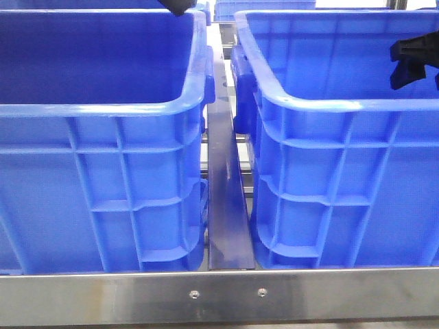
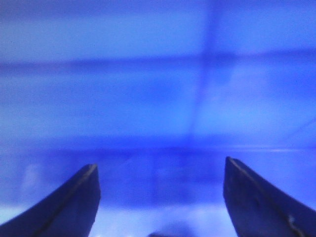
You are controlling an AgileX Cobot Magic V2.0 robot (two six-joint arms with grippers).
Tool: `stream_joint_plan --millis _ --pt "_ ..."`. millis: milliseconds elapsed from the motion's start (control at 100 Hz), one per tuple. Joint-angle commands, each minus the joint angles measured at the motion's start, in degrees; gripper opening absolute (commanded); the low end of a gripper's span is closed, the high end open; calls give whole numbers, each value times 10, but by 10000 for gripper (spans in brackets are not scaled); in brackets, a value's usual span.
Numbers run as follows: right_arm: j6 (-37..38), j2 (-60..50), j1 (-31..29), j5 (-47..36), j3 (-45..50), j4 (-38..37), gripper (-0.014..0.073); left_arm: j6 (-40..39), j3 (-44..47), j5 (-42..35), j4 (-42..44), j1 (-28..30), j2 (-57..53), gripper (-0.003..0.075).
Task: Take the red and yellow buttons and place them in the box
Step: 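Lower the yellow button beside the red one and release it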
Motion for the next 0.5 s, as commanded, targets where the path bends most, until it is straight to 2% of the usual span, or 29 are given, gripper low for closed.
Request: stream_joint_plan --millis 0,340,440,490 --pt "-7 -40 -2 4 -17 7 547 -2 -18 -27 -15 -5 -20 526" --pt "-5 -145 -2 31 21 7 535 -2 -18 -33 -9 -3 -21 525" --pt "-5 -193 -2 31 50 7 435 -12 -18 -35 11 -3 -21 510" --pt "-5 -217 -2 31 67 7 335 -20 -18 -37 16 -3 -24 491"
